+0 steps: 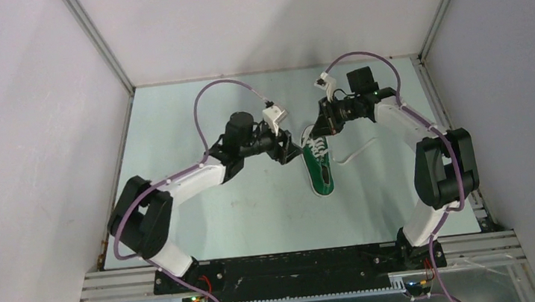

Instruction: Tie the shoes

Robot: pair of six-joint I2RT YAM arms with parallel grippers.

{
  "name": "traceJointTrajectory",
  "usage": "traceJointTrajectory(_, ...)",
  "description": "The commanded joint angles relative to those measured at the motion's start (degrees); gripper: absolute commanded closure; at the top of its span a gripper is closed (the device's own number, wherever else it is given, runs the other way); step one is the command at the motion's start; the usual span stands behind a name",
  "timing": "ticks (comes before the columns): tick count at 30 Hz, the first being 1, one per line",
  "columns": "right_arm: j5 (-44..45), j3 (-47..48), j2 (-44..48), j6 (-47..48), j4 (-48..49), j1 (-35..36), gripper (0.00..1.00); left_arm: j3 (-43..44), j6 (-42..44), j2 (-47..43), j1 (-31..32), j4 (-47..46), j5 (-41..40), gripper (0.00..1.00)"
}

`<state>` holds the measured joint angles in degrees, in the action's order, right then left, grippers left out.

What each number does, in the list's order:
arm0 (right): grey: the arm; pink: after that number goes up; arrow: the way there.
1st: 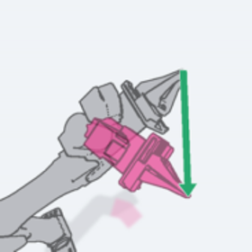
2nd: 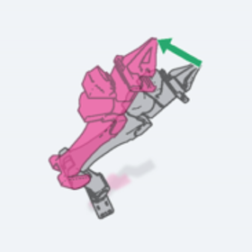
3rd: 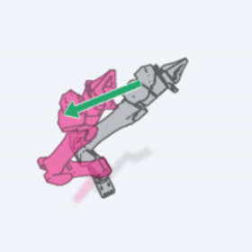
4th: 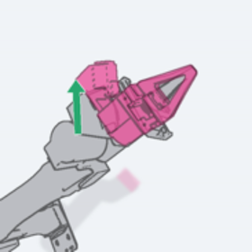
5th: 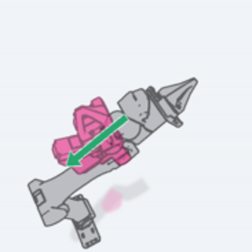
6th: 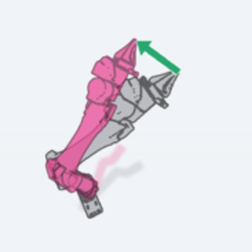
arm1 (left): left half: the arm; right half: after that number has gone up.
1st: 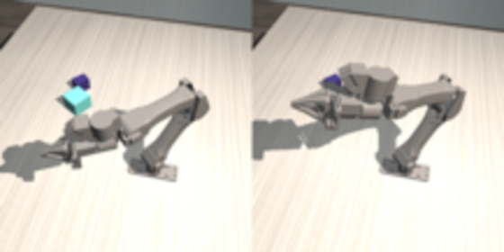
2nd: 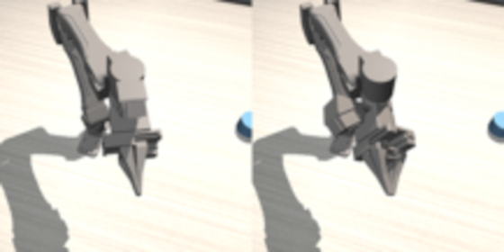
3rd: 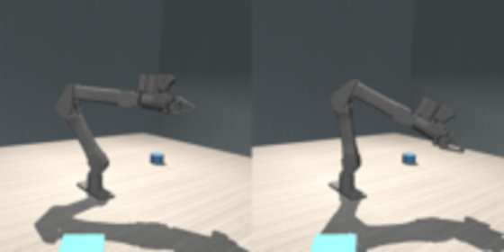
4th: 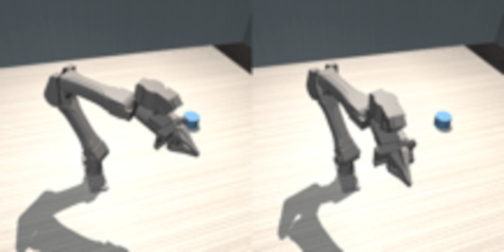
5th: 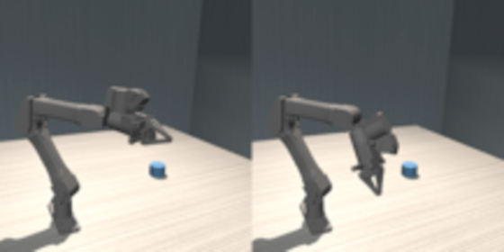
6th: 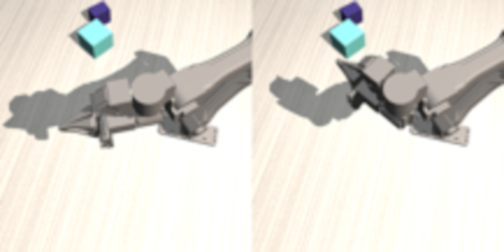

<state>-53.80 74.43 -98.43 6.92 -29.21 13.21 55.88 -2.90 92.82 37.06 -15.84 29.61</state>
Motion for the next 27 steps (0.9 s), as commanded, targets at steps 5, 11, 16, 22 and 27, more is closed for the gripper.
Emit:
traceJointTrajectory(5,0.5,-1.2,2.5,-4.4,4.9,-0.6,1.00,0.4,-0.3,2.6,2.4,-12.4,-4.2,0.25)
traceJointTrajectory(11,0.8,-1.9,3.0,-5.2,5.3,-1.0,1.00,4.9,-1.7,8.1,2.8,-14.7,-1.7,0.23)
traceJointTrajectory(16,0.8,-2.0,3.4,-6.0,5.5,-1.6,1.00,6.1,-1.0,11.3,2.8,-16.2,2.9,0.28)
traceJointTrajectory(22,0.6,-2.1,3.0,-6.3,5.5,-2.6,1.00,5.8,-3.6,13.9,2.6,-16.2,1.5,0.38)
traceJointTrajectory(27,0.3,-2.1,3.0,-6.6,5.6,-2.8,1.00,5.1,-4.6,15.4,2.3,-18.9,2.8,0.49)
